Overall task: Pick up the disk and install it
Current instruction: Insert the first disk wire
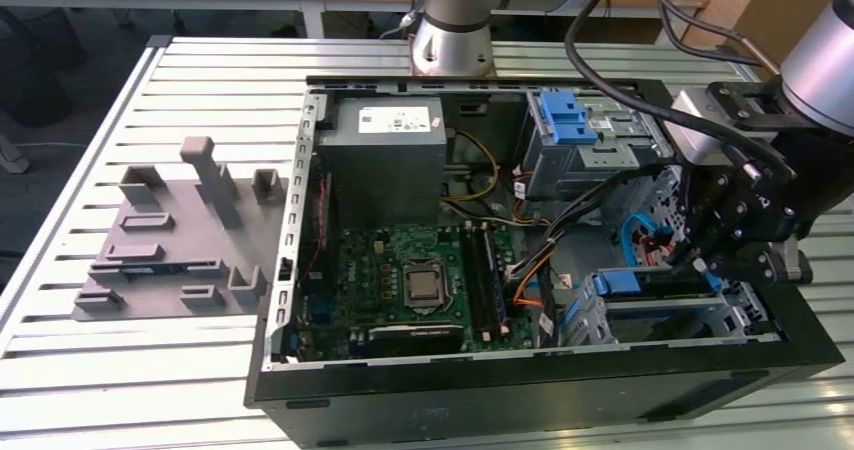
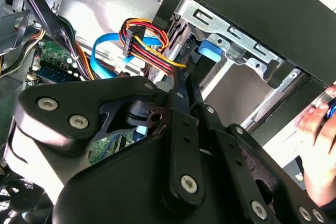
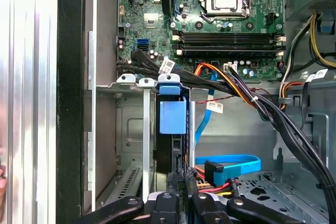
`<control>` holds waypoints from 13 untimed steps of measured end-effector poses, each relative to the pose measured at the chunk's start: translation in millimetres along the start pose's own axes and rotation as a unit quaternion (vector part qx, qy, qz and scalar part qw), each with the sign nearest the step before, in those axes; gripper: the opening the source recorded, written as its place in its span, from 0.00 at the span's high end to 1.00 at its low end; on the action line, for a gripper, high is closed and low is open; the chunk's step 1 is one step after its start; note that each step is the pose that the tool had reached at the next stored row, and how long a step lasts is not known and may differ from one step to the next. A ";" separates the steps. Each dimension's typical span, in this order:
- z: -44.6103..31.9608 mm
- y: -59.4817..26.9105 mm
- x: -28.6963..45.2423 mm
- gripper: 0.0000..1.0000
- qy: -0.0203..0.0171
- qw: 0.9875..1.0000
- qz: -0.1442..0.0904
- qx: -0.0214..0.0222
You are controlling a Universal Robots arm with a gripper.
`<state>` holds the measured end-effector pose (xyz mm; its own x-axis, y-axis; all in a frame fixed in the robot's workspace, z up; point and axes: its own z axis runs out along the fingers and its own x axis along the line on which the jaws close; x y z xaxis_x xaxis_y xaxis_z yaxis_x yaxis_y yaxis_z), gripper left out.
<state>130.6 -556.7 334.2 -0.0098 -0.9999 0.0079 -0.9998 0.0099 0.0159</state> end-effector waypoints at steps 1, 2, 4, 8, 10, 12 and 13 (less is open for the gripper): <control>0.3 0.0 0.0 0.84 0.000 1.000 0.000 0.000; 0.5 0.0 0.0 0.84 0.000 1.000 0.000 0.000; 1.0 0.0 0.0 0.84 0.000 1.000 0.000 -0.001; 0.8 0.0 0.0 0.84 0.000 1.000 0.000 -0.001; 0.4 -0.1 -0.1 0.84 -0.001 1.000 0.000 -0.001; 0.1 -0.5 -0.1 0.84 0.000 1.000 0.000 -0.001; -0.1 -0.6 -0.2 0.84 0.000 1.000 0.001 -0.001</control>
<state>131.2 -556.5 334.3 -0.0117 -0.9999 0.0073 -0.9998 0.0118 0.0184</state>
